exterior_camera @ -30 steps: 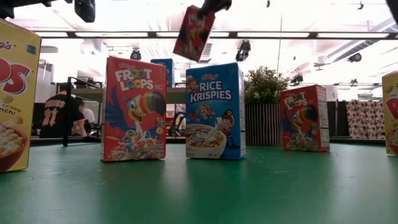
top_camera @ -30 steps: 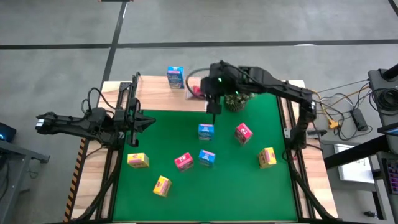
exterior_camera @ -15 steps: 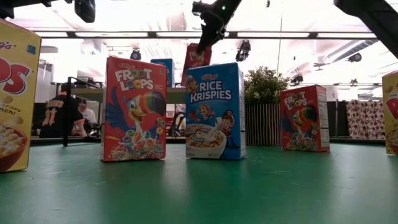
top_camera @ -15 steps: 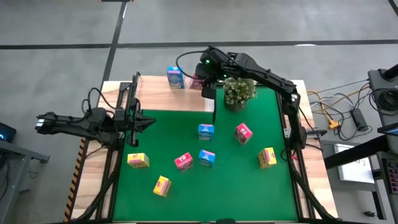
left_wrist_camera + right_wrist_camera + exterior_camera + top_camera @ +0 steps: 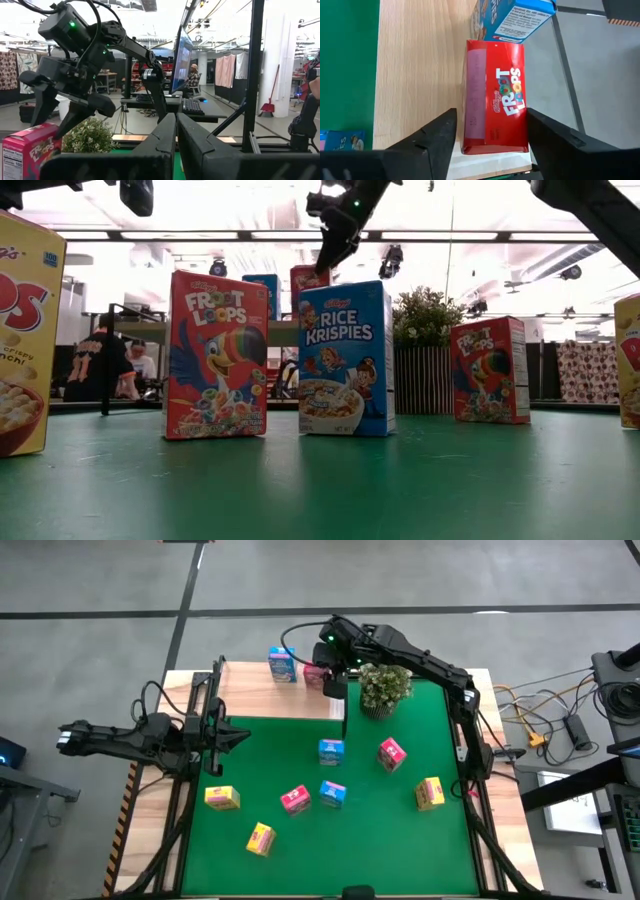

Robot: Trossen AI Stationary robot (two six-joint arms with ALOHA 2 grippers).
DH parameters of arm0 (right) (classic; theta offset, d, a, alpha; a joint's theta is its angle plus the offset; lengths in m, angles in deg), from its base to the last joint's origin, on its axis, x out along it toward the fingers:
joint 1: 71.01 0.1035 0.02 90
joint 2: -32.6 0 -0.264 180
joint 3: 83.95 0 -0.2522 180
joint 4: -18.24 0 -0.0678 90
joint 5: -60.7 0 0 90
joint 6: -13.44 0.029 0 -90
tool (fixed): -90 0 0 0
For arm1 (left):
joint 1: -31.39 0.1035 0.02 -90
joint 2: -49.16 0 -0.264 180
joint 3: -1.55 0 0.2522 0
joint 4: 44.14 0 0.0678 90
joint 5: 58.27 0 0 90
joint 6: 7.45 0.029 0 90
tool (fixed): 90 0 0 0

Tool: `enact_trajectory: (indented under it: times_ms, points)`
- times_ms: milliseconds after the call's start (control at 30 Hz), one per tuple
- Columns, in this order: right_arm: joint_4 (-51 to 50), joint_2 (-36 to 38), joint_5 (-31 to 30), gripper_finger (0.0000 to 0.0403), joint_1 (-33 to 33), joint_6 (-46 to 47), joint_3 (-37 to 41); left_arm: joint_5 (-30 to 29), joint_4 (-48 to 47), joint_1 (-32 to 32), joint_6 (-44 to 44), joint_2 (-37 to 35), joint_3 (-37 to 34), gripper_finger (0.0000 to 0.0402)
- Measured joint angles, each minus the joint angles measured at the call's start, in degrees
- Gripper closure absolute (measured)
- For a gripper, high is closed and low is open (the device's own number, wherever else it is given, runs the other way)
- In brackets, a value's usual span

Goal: Stack cereal on shelf
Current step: Put the bottom right red cereal box on the shelf

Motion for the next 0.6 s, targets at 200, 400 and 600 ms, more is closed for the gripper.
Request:
enact_trajectory:
  times_ms: [200, 400, 600]
  points:
    - [0.63, 0.98, -0.45, 0.0166, 0.06, -0.16, -0.47, 0.0, 0.0, 0.0, -0.11, 0.01, 0.0, 0.0402]
    - [0.5, 3.56, -1.37, 0.0169, 1.28, 2.16, -1.38, 0.0, 0.0, 0.0, -0.2, 0.01, 0.0, 0.0402]
    - [-0.72, 5.47, -1.13, 0.0189, 5.53, 4.61, -1.38, 0.0, 0.04, 0.01, -0.2, 0.01, 0.0, 0.0402]
